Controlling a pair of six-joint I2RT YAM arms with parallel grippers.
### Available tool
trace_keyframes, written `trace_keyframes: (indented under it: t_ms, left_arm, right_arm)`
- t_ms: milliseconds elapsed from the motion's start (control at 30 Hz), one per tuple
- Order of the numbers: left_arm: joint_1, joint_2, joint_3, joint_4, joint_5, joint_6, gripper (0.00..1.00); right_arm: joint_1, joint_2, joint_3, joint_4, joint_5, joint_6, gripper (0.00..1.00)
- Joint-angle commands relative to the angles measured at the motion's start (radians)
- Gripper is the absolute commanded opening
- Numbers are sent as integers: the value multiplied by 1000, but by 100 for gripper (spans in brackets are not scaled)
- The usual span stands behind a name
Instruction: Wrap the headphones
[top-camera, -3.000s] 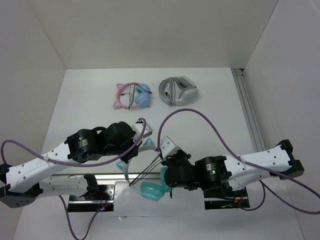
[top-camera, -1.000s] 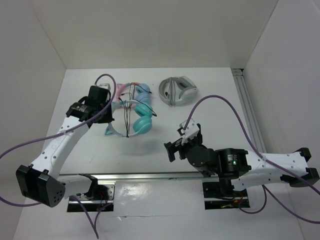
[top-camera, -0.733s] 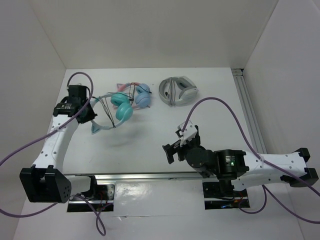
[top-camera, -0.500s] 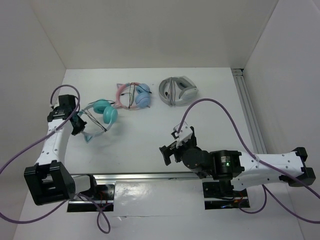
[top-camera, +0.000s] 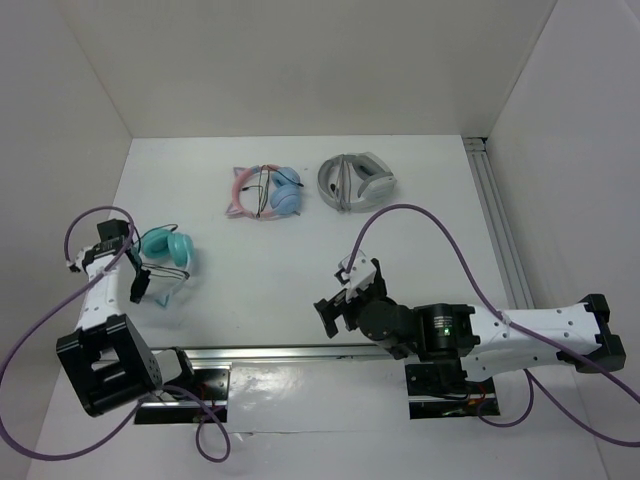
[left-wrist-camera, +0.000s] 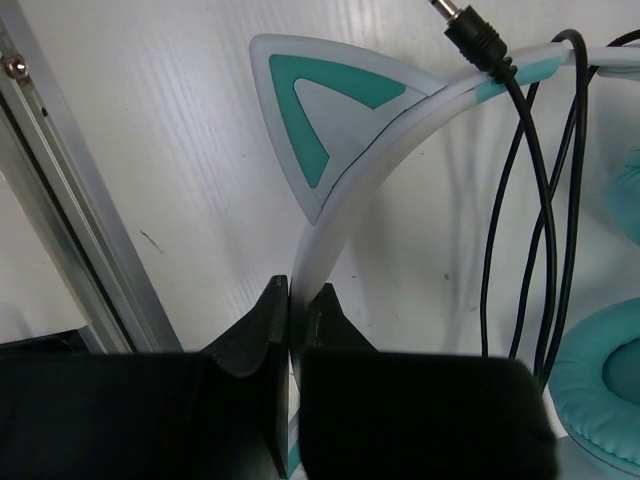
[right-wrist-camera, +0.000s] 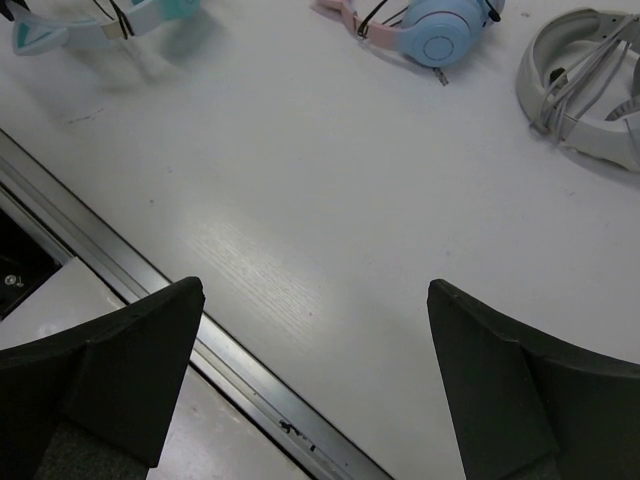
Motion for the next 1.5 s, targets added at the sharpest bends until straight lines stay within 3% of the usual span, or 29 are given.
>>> trace_keyframes:
  t_ms: [0,200,267,333,400,433,500,567,700,833,1033,1233,1300,1467]
  left_arm:
    - [12,53,6,0,-45,-109,0]
    - [21,102,5,24,4,-103,0]
    - [21,111,5,38,42,-76,5]
    - [21,134,5,58,65,-51,20]
    - [21,145,5,67,88,-39,29]
    - [21,145,5,67,101,-39,41]
    - [21,145,5,67,101,-39,53]
    - [21,145,5,40,86,-39,86]
    - [21,117,14,29,76,-48,100]
    - [21,53,45,7,90,-34,100]
    - [21,-181,54,7,174,44,100]
    - [-18,-471,54,13,654,277,100]
    - [-84,-565,74,-13,741,314,100]
    - [-198,-777,160,-147,768,366,100]
  right_arm:
    - [-4,-19,-11,63,-9,6,100]
    - [-4,-28,-20,63,-22,15,100]
    - [-4,-28,-29,73,-22,15,100]
    - [-4,-28,-29,73,-31,15,100]
    - [-4,-18,-38,84,-31,15,100]
    - [-4,-8,-38,84,-31,15,100]
    - [-4,-8,-38,84,-31,15,100]
    - [-4,-8,-38,93,-31,15,100]
    - [-4,-8,-38,93,-31,15,100]
    - [-4,-8,-28,93,-42,15,100]
    - [-4,21,34,40,-23,45,100]
    - [7,68,262,-288,69,260,100]
    - [7,36,272,-298,60,269,100]
    - [16,-11,302,-351,41,291,100]
